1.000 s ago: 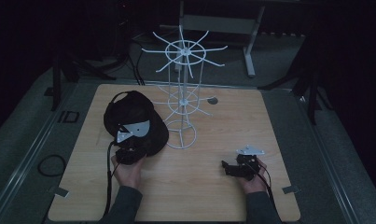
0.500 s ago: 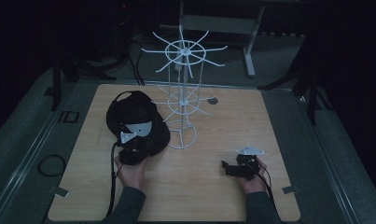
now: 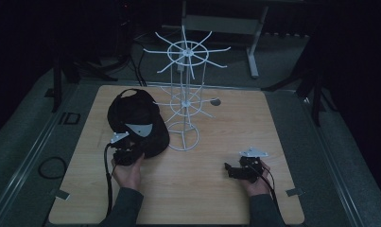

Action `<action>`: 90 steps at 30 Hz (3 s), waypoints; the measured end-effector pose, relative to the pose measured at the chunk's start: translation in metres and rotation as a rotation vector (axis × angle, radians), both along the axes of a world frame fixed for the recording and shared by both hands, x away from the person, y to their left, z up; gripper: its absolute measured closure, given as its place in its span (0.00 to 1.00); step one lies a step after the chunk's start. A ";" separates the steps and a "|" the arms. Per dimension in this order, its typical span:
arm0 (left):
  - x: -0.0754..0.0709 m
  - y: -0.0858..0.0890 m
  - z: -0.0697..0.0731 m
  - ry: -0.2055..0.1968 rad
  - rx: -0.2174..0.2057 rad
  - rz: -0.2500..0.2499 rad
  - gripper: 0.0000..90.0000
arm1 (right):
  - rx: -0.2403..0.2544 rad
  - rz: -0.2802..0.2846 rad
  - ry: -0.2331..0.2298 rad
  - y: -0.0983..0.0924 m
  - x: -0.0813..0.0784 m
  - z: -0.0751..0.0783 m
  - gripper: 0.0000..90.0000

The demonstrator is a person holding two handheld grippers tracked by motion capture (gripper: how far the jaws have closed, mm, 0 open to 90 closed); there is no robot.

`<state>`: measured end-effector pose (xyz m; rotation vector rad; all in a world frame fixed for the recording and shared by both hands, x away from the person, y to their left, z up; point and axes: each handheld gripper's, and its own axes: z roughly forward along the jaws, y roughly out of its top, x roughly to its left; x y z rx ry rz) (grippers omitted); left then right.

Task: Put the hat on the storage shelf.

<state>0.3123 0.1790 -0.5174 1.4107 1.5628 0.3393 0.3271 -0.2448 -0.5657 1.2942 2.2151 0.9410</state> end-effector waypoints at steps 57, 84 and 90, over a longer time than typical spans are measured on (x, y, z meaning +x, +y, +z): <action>-0.021 0.045 0.056 -0.120 0.066 0.044 0.96 | -0.001 0.000 -0.003 0.000 0.000 0.000 0.17; -0.029 0.041 0.077 -0.167 0.118 0.024 0.96 | 0.001 0.002 -0.001 0.000 0.001 0.000 0.17; -0.031 0.041 0.082 -0.180 0.135 0.030 0.96 | 0.000 0.002 -0.002 0.000 0.001 0.000 0.17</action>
